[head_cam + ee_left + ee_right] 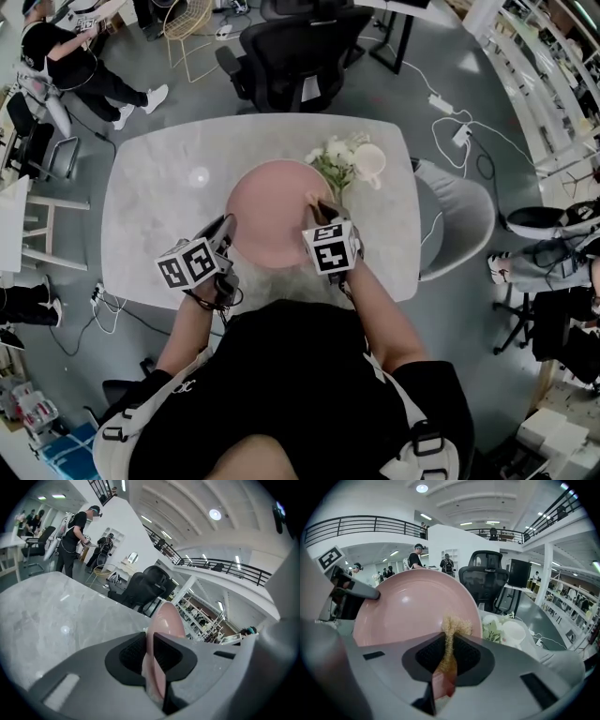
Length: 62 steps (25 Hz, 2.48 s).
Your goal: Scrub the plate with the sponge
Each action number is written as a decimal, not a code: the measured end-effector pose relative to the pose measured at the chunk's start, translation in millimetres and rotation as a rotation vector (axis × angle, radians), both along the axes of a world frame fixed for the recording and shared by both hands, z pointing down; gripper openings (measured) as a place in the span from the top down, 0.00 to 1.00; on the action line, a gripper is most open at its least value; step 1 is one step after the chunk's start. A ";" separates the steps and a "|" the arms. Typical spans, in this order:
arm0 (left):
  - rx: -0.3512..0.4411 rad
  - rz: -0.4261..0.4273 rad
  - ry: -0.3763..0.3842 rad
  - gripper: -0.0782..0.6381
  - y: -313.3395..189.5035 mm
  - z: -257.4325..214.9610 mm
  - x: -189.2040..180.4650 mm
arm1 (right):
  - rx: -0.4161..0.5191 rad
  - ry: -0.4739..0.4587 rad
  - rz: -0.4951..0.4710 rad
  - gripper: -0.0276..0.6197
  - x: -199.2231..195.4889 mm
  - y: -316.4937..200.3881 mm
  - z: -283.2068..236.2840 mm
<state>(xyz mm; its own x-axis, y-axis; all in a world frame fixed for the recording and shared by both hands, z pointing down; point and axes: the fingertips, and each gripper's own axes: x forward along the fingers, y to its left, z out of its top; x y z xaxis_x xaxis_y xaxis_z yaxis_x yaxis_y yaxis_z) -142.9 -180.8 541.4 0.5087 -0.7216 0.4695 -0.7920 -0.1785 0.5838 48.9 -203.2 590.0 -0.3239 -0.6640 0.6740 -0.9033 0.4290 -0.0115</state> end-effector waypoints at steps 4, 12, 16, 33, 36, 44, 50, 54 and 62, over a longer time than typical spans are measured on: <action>-0.023 -0.058 0.029 0.83 -2.2 4.7 -10.2 | -0.085 -0.002 -0.076 0.88 -14.9 24.7 9.1; -0.051 -0.116 0.065 0.82 -4.6 10.1 -18.1 | -0.176 -0.023 -0.287 0.88 -74.7 75.3 26.6; -0.051 -0.105 0.073 0.82 -5.1 9.5 -14.2 | -0.213 -0.073 -0.302 0.88 -87.5 77.3 20.4; -0.035 0.140 -0.005 0.82 10.4 11.2 50.1 | -0.119 -0.114 -0.351 0.88 -103.9 53.6 -15.4; -0.038 0.177 -0.021 0.82 14.7 12.5 56.5 | -0.058 -0.078 -0.311 0.88 -92.0 37.5 -19.4; -0.049 0.234 -0.021 0.82 28.6 15.6 66.5 | -0.007 -0.043 -0.157 0.88 -40.5 0.5 -25.9; -0.045 0.241 -0.017 0.81 27.9 14.5 63.4 | -0.024 -0.035 -0.029 0.88 -3.7 -14.9 -19.7; -0.047 0.239 -0.022 0.81 26.4 15.7 63.3 | 0.005 0.000 -0.098 0.88 -17.4 -8.1 -15.3; -0.061 0.178 -0.021 0.81 12.5 18.1 46.2 | -0.018 -0.024 -0.478 0.88 -83.8 48.7 -2.3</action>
